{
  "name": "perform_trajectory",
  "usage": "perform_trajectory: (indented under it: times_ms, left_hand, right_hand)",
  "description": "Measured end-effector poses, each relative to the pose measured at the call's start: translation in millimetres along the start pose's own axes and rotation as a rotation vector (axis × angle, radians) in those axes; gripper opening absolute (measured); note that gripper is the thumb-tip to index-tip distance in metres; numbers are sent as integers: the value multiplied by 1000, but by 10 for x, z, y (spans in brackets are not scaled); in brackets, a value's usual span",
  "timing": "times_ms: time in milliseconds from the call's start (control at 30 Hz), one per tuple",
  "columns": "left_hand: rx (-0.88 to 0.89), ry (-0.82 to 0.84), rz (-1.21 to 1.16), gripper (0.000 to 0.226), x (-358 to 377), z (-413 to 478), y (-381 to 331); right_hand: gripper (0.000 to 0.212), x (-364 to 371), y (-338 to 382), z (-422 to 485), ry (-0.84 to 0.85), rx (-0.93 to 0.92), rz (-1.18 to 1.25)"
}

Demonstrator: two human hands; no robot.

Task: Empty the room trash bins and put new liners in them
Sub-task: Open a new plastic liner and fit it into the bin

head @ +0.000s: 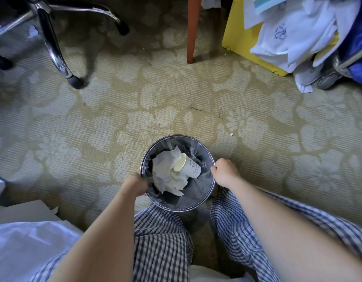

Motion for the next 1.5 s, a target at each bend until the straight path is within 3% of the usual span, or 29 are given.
perform_trajectory:
  times_ms: [133,300,500,667,1233,1500]
  left_hand:
    - [0,-7,36,50,8,30,46]
    - [28,-124,73,38,-22,-23,62]
    - [90,-192,190,33,-182,-349,9]
    - [137,-249,247,34,-354,-768,-4]
    - [366,-696,103,42,-841,-2556,177]
    - [604,-800,0,52,-1041,-3303,-131]
  right_hand:
    - [25,1,67,-72,-107,19,-54]
    - [23,-33,54,-134,-201,52,-45]
    - [42,-190,32,-361,-230,1,-37]
    - [44,-359,18,-689,-246,-49,1]
    - [48,-1360,-15,-2104,-559,-279,21]
    - [49,-1980,-375,-2662,-744,-332,131]
Point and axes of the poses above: each hand's wrist, its own z-axis towards the middle knuckle, its own x-axis out of the palm, y = z × x, the point moved 1 cm from there along z, towards the middle knuckle
